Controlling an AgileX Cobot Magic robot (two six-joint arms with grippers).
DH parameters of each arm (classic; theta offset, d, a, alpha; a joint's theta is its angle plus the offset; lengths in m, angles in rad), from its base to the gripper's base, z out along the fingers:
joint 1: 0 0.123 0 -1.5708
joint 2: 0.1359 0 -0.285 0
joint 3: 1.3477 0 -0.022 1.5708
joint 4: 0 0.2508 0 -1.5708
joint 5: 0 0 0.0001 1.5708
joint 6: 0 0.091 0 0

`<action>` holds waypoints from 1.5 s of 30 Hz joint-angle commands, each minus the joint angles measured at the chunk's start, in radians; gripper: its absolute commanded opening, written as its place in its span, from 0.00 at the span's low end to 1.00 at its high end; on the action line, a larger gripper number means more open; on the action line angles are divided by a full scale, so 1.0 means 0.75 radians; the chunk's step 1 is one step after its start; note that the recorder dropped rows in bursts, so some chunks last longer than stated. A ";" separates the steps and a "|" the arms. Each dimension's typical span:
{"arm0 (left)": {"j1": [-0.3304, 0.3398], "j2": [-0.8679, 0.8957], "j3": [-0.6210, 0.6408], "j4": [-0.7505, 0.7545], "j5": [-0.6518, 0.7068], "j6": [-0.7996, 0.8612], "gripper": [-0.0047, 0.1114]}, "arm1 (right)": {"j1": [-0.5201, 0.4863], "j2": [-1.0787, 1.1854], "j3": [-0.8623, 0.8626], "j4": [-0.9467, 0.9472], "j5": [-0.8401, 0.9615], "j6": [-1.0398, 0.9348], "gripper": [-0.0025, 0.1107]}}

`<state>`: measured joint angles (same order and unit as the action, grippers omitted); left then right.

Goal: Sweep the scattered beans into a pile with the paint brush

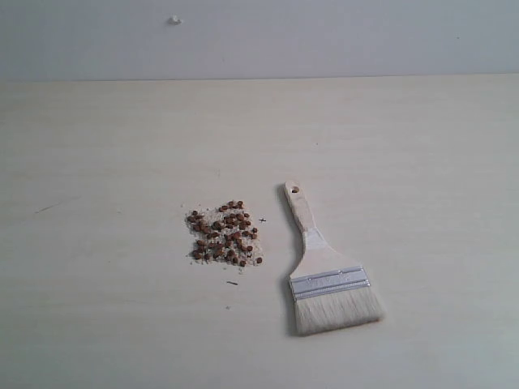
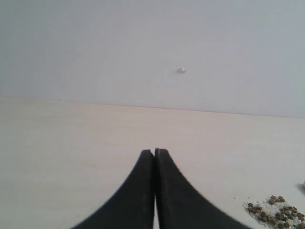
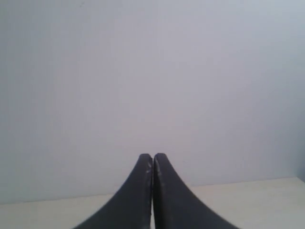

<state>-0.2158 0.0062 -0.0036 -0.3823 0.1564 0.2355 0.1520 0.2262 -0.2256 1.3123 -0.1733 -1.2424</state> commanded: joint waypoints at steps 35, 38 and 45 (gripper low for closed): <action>-0.009 -0.008 0.005 0.006 -0.001 -0.004 0.04 | -0.065 -0.302 0.301 -1.688 0.629 1.546 0.02; -0.009 -0.008 0.005 0.006 -0.001 -0.004 0.04 | -0.065 -0.302 0.301 -1.688 0.629 1.549 0.02; -0.009 -0.008 0.005 0.006 -0.001 -0.004 0.04 | -0.065 -0.302 0.301 -1.688 0.629 1.549 0.02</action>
